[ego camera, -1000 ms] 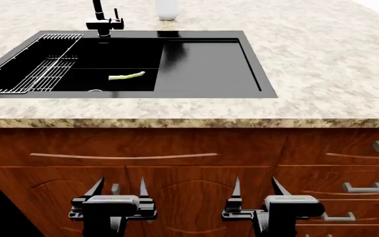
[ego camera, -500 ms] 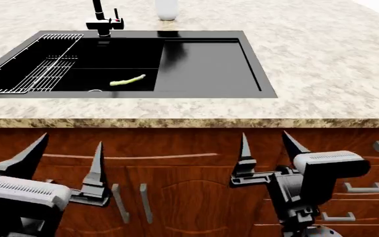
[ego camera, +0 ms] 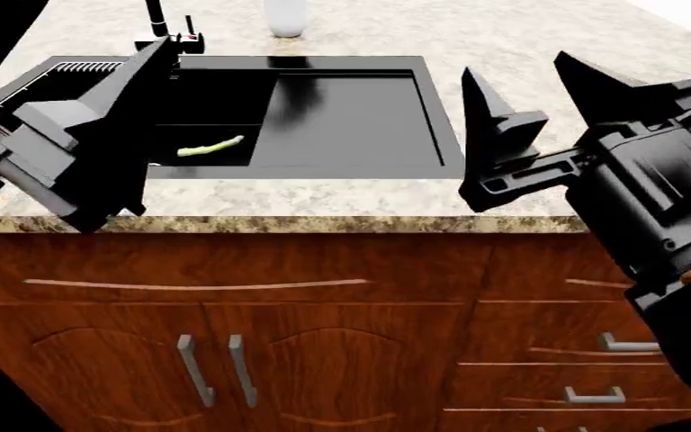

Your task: Pick the mug and bottle and place them in the sink. Then turn on the water.

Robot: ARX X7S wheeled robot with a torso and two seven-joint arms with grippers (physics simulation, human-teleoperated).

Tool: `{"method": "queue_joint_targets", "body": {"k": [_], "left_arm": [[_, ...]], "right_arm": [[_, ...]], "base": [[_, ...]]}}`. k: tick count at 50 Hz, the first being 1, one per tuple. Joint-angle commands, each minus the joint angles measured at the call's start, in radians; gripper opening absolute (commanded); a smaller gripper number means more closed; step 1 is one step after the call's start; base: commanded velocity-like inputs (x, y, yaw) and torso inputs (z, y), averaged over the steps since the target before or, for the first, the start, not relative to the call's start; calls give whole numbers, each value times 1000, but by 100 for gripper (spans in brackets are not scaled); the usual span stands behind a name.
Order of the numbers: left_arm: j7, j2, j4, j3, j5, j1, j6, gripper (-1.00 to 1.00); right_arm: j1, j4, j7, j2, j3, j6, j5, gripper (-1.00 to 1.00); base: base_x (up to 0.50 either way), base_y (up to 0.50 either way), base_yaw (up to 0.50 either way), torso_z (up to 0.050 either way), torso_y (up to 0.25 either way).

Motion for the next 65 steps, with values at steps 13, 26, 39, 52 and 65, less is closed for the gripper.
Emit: {"method": "queue_joint_targets", "body": {"k": [13, 26, 39, 52, 65], "left_arm": [[-26, -31, -134, 215, -191, -392, -130, 100], [-42, -30, -153, 231, -209, -441, -140, 100], [-42, -34, -148, 238, -217, -462, -141, 100], [-54, -32, -153, 256, -240, -493, -150, 100], [-53, -32, -152, 263, -248, -495, -148, 100]], "right_arm": [[215, 74, 157, 110, -23, 73, 235, 100], [248, 104, 235, 158, -11, 59, 355, 100], [233, 100, 245, 182, -16, 22, 380, 100], [216, 97, 253, 204, -18, -7, 406, 100], [214, 97, 249, 223, -30, -31, 406, 100]], "base": [[56, -475, 0, 0, 0], [229, -301, 0, 0, 0], [262, -264, 0, 0, 0], [248, -409, 0, 0, 0], [61, -489, 0, 0, 0]]}}
